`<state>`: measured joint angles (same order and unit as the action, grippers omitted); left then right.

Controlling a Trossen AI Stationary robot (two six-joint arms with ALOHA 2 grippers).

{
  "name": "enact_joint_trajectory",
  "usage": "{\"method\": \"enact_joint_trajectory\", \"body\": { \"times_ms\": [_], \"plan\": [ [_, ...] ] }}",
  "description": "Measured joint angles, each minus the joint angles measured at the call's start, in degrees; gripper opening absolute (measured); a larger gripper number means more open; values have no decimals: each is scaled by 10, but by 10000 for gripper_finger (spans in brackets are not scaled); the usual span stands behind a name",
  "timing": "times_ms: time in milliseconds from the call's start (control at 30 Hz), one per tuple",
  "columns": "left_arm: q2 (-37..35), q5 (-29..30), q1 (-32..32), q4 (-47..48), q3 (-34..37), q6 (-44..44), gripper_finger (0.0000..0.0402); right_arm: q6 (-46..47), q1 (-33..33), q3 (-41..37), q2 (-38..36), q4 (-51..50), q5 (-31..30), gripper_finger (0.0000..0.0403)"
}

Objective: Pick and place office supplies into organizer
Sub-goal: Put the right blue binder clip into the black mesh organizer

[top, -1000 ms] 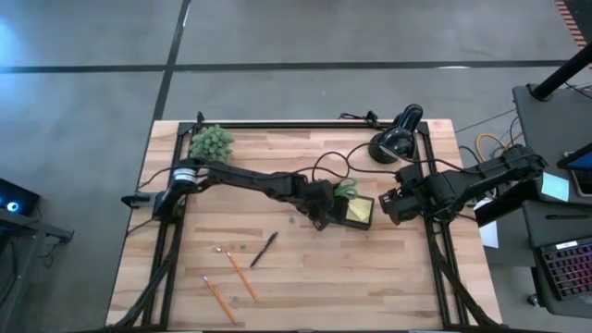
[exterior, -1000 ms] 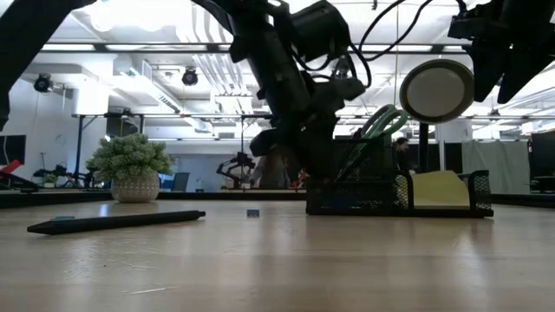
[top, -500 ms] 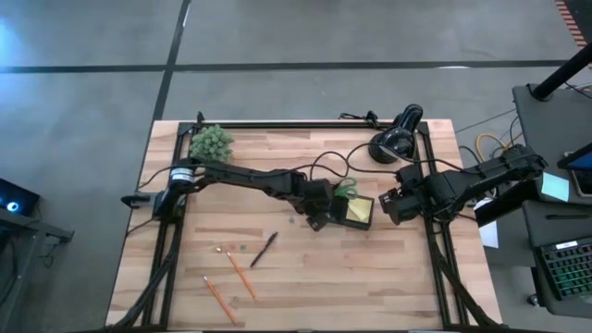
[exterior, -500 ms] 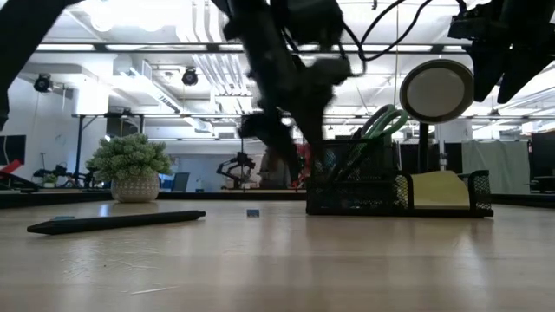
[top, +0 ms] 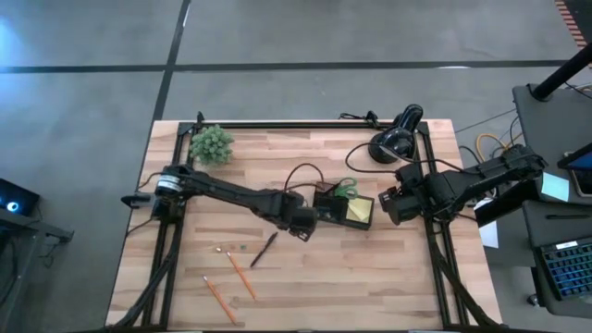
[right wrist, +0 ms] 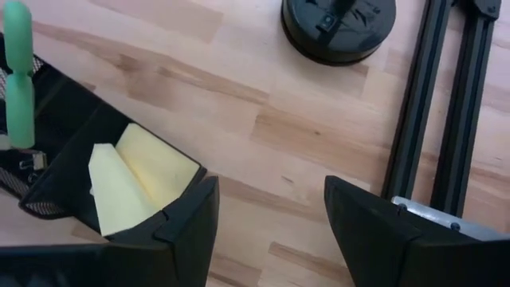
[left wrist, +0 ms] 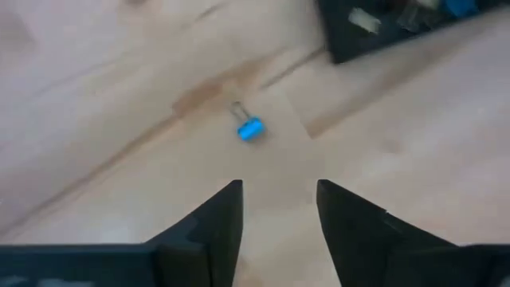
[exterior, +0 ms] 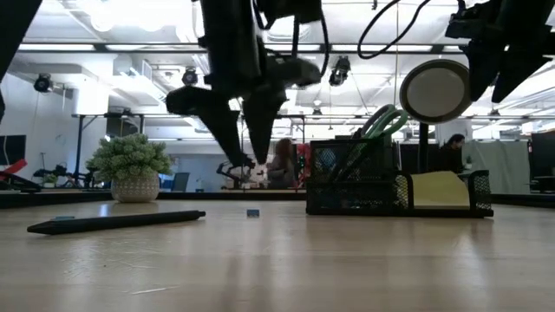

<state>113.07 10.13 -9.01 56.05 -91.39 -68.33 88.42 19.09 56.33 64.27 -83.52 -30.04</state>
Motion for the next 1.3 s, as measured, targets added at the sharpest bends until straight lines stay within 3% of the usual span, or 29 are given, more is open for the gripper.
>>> {"method": "enact_joint_trajectory", "body": {
  "times_ms": [200,467,1300],
  "plan": [
    [8,30,12,-13,16,-77,134,36,0,9,0,1,11,219],
    [11,35,17,-45,42,-137,134,14,0,12,0,2,35,219],
    [12,34,14,-174,123,-169,134,0,0,12,0,2,41,219]
  ]
}}
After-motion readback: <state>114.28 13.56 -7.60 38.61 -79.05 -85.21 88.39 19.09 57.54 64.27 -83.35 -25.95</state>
